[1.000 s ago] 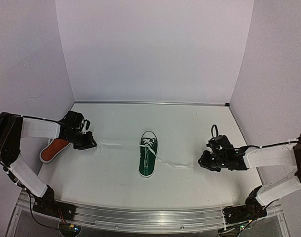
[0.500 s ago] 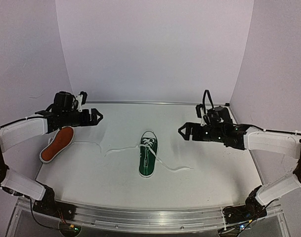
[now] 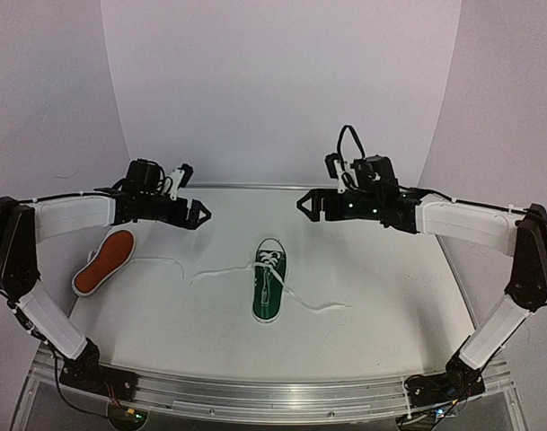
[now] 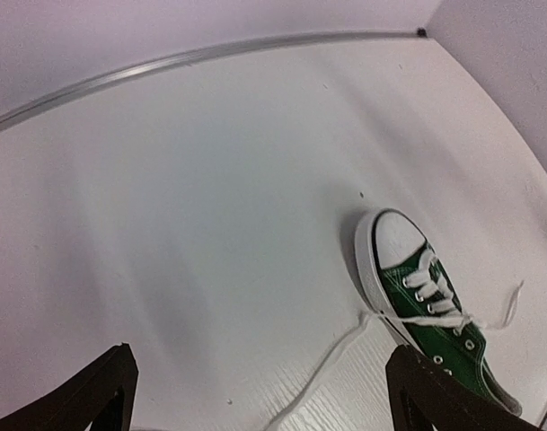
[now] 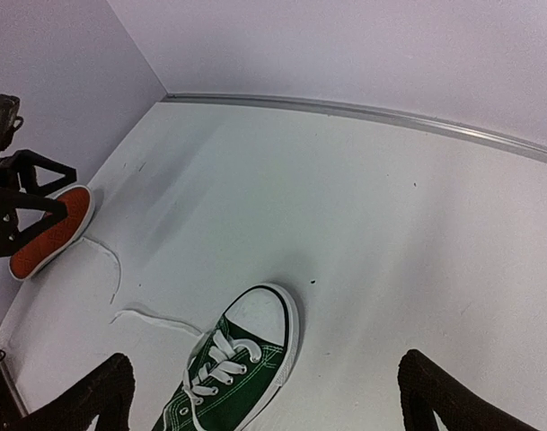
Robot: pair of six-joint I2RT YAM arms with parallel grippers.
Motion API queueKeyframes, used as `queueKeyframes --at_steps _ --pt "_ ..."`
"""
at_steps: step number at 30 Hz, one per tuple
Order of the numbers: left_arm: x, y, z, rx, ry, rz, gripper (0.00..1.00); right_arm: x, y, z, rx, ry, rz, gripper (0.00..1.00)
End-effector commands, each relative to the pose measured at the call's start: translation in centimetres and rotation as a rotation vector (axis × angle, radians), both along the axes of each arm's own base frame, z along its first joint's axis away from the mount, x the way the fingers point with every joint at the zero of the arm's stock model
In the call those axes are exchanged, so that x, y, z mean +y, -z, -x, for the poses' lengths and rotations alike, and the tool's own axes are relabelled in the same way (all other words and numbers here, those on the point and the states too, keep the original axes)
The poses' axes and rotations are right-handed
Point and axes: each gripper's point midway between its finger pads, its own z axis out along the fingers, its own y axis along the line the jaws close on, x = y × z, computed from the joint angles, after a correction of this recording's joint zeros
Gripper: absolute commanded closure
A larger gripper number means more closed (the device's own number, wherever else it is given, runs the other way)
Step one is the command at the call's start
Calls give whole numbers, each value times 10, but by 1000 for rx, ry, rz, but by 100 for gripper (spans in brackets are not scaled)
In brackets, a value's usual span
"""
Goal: Tie the shoes
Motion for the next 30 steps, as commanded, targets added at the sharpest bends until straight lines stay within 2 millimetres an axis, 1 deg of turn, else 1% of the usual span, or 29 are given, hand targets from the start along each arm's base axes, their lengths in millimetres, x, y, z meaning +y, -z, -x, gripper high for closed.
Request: queueKeyframes --at_steps 1,5,6,12,14,17,20,23,30 --pt "-49 37 35 -5 334 -45 0 11 -3 9 5 -88 -21 2" --pt "-76 69 47 24 491 -90 5 10 4 16 25 -106 -21 2" --pt "-81 74 49 18 525 -99 6 10 6 17 31 -110 -21 2" --pt "-95 84 43 -41 657 -133 16 11 17 27 63 -139 -30 2" --pt "-100 87 43 -62 707 -142 22 12 15 27 54 -142 -43 2" --pt "-105 93 42 -84 768 -149 28 13 20 28 66 -148 -44 2" --pt "-111 102 40 -86 811 -175 36 12 24 30 75 -147 -42 2" --pt "-118 112 40 -79 846 -211 42 11 27 31 80 -145 -38 2" --pt "-131 131 38 -68 884 -259 47 12 32 31 92 -147 -34 2"
